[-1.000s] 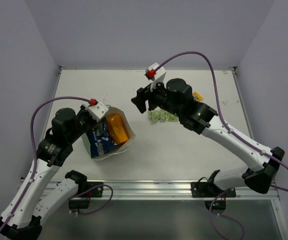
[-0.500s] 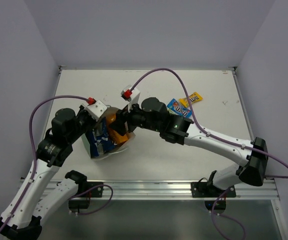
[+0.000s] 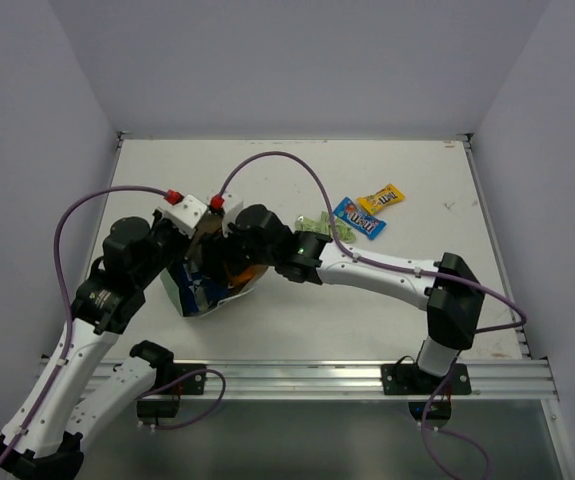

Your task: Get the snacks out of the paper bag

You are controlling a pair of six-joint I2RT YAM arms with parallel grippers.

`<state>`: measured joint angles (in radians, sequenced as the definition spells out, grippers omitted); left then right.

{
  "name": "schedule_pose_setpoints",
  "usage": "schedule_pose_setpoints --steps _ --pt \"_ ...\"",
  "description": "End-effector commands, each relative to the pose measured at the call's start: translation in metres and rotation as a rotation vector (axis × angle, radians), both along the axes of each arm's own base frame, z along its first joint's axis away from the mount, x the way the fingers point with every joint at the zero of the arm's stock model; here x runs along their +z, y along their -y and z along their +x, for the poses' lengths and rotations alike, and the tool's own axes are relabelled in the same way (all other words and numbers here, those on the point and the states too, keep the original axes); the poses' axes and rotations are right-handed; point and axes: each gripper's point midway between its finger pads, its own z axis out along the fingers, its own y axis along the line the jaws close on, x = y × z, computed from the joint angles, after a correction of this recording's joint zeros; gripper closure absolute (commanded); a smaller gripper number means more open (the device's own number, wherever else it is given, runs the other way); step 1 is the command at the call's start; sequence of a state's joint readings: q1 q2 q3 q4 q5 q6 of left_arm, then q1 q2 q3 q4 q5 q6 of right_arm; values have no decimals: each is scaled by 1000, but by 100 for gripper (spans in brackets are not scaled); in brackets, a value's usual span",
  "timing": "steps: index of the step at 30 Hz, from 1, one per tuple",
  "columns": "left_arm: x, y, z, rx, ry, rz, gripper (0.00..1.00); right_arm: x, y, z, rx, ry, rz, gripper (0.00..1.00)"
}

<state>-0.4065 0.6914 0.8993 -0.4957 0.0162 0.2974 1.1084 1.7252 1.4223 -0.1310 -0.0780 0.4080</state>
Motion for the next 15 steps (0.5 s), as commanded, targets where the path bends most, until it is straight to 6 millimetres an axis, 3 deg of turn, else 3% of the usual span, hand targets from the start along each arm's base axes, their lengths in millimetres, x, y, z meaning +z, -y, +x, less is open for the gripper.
schedule_pose_setpoints --steps 1,6,10,15 --pt "26 -8 6 75 90 -70 100 17 -15 3 -19 -14 38 35" --pt "30 -19 13 161 103 -91 100 -4 -29 17 -28 -13 -12 37" --pt "38 -21 21 190 122 -97 100 -4 -35 23 -17 -8 -7 40" --pt "62 -24 37 230 184 -93 100 2 -32 52 -36 12 22 55"
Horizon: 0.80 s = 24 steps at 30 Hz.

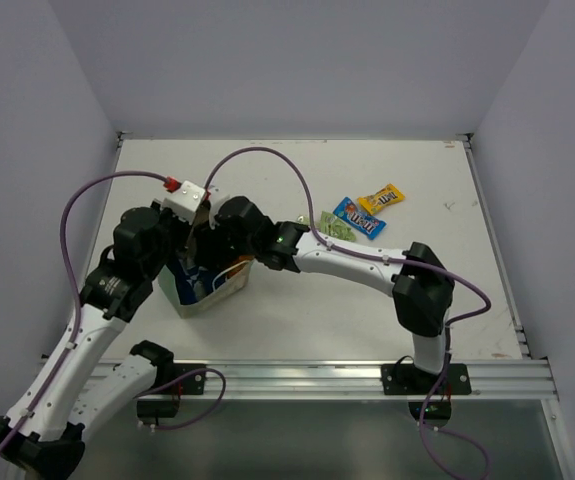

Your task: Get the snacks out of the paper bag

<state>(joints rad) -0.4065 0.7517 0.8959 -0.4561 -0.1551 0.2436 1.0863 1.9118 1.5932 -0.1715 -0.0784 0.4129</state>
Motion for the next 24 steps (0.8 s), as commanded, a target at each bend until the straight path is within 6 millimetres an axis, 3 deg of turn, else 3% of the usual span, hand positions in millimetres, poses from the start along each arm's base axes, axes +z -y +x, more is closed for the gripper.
schedule_pose_setpoints --steps 1,3,6,8,12,17,18,20,24 --pt "74 0 24 53 226 -77 100 36 -1 31 -17 57 85 58" --pt "87 1 31 55 261 -66 100 40 5 48 -31 60 101 66" --pt "105 4 45 66 299 -59 100 51 11 68 -39 71 131 69" --pt "111 6 55 71 316 -58 100 61 11 76 -28 102 145 68" --pt "125 14 65 52 346 -76 100 61 10 85 -13 132 132 72" --pt "115 30 59 -37 326 -104 100 49 6 85 20 127 120 62" --pt "105 32 58 -52 310 -94 100 45 6 85 21 126 116 59" --pt "100 39 51 -105 305 -93 100 34 7 87 12 128 99 51" --pt "83 45 43 -159 279 -84 100 17 9 96 -17 144 59 47"
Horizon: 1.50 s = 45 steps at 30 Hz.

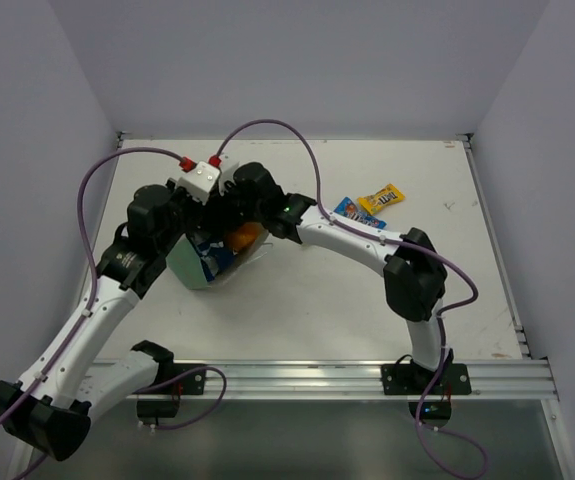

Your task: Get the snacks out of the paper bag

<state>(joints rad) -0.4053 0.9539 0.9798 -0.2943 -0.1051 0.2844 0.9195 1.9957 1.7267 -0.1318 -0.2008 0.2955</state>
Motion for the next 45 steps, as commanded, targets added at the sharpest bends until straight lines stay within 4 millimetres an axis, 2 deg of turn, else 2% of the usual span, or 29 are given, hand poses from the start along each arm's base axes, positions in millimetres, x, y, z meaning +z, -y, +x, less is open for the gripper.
schedule_pose_setpoints --steps 1,6,9,10,12,13,16,17,19,20,23,25,26,29,30,32,33,35,36,38,39,40,41,42,44,45 --pt "66 16 -8 -105 232 -99 100 -10 -3 12 -21 44 -11 47" --pt "56 16 -10 -98 203 -111 100 -26 -2 11 -32 21 -22 48" --pt "52 11 -8 -69 195 -106 100 -19 4 4 -23 21 -1 73" --pt "51 9 -7 -58 195 -104 100 -2 10 -1 -23 42 31 91" --pt "47 4 -4 -27 185 -92 100 24 17 -9 -9 72 66 100" --pt "46 3 -3 -16 182 -87 100 56 24 -16 2 110 110 100" --pt "42 -4 2 33 174 -79 100 101 40 -33 38 150 143 100" --pt "42 -9 4 63 174 -76 100 127 49 -41 48 185 171 100" --pt "42 -10 6 75 173 -81 100 147 60 -48 50 206 180 100" --pt "42 -11 6 83 175 -80 100 163 70 -53 43 233 188 100" --pt "41 -11 7 82 178 -75 100 184 88 -55 16 265 201 100" --pt "41 -11 8 81 177 -68 100 205 105 -58 0 294 220 100" --pt "42 -12 8 85 180 -65 100 219 117 -58 -17 315 236 100" --pt "39 -14 8 96 171 -51 100 243 141 -57 -54 366 255 100" --pt "38 -15 8 97 169 -47 100 258 159 -53 -92 398 272 100" --pt "35 -15 8 98 164 -42 100 272 180 -47 -137 427 286 100" --pt "32 -15 8 98 158 -38 100 276 197 -34 -192 443 282 100" --pt "30 -15 7 93 153 -36 100 279 214 -22 -240 451 281 100" --pt "28 -15 7 91 151 -34 100 278 230 -6 -292 450 271 100" --pt "26 -13 5 78 145 -29 100 267 239 13 -331 431 248 100" --pt "26 -12 4 70 143 -25 100 260 251 30 -375 421 231 100" --pt "26 -12 3 63 145 -24 100 254 254 41 -391 401 224 100" --pt "26 -9 2 44 145 -24 100 233 248 57 -379 357 203 100" --pt "26 -8 1 35 146 -18 100 225 254 72 -398 339 197 100" --pt "29 -5 -3 0 157 -17 100 215 248 91 -384 320 221 100" --pt "30 -3 -5 -15 163 -11 100 190 239 107 -355 268 207 100"
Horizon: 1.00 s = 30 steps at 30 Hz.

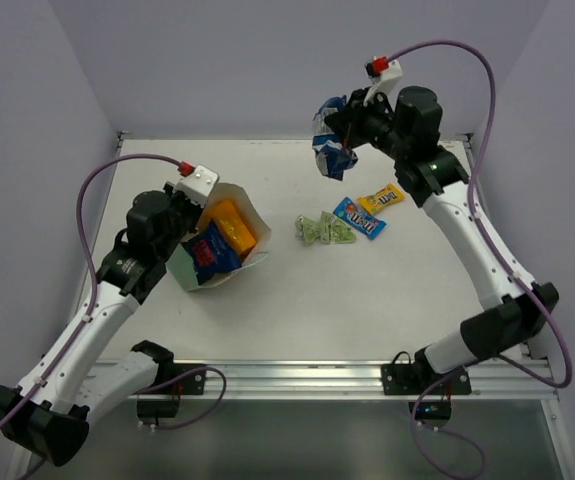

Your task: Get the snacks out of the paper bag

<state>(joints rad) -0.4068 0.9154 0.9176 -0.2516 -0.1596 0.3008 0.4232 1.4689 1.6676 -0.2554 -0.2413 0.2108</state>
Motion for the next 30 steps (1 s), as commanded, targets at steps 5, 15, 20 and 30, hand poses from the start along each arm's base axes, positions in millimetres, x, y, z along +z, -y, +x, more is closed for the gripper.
schedule_pose_setpoints --steps 5,15,20,30 --pt "41 13 -12 -120 153 -16 100 -68 -62 70 184 -142 121 100" --pt "31 22 -21 -198 134 4 100 -212 -53 127 68 -414 148 60" --pt "30 23 -22 -199 127 -2 100 -192 -4 106 -101 -382 39 33" --pt "32 21 -21 -182 123 -21 100 -84 -33 -22 24 -88 -84 14"
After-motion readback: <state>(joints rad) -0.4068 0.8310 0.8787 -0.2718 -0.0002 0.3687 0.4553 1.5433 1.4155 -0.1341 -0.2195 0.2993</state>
